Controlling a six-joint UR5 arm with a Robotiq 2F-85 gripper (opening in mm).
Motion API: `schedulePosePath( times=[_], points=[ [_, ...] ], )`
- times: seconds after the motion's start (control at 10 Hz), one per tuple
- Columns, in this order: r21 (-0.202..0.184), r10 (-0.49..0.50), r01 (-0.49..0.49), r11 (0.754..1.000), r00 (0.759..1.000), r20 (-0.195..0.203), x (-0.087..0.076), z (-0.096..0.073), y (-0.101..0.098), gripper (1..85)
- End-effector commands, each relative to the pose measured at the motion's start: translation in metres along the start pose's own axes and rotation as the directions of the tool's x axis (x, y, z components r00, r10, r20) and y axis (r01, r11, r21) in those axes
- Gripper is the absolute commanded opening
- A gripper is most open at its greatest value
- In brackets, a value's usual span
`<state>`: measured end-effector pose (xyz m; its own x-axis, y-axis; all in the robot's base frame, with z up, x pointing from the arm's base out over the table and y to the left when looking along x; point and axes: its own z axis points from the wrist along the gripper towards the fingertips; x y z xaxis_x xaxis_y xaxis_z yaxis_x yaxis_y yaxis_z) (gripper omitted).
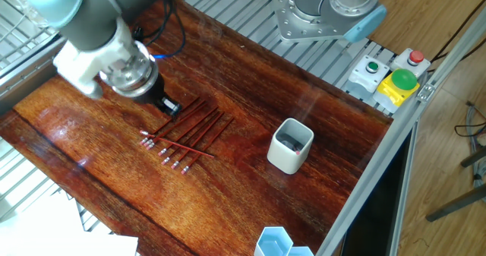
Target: Put the pen into the pen holder
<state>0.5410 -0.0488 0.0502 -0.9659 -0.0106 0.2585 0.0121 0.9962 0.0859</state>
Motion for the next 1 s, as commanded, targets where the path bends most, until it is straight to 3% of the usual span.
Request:
schedulePosePath(
  times=[0.0, 0.1, 0.4, 0.7, 0.9],
  points=[
    [-0.017, -0.012, 0.010, 1.000, 0.993, -0.121, 0.014, 0.011, -0.001, 36.0],
    [-0.013, -0.013, 0.012, 1.000, 0.990, -0.142, 0.018, 0.012, -0.002, 36.0],
    [-0.023, 0.005, -0.007, 1.000, 0.992, -0.124, -0.002, 0.027, 0.001, 36.0],
    [-0.042, 0.014, -0.020, 0.999, 0.990, -0.140, -0.006, 0.034, 0.007, 36.0],
    [-0.034, 0.009, -0.015, 0.999, 0.989, -0.146, -0.011, 0.041, 0.003, 35.7]
  ],
)
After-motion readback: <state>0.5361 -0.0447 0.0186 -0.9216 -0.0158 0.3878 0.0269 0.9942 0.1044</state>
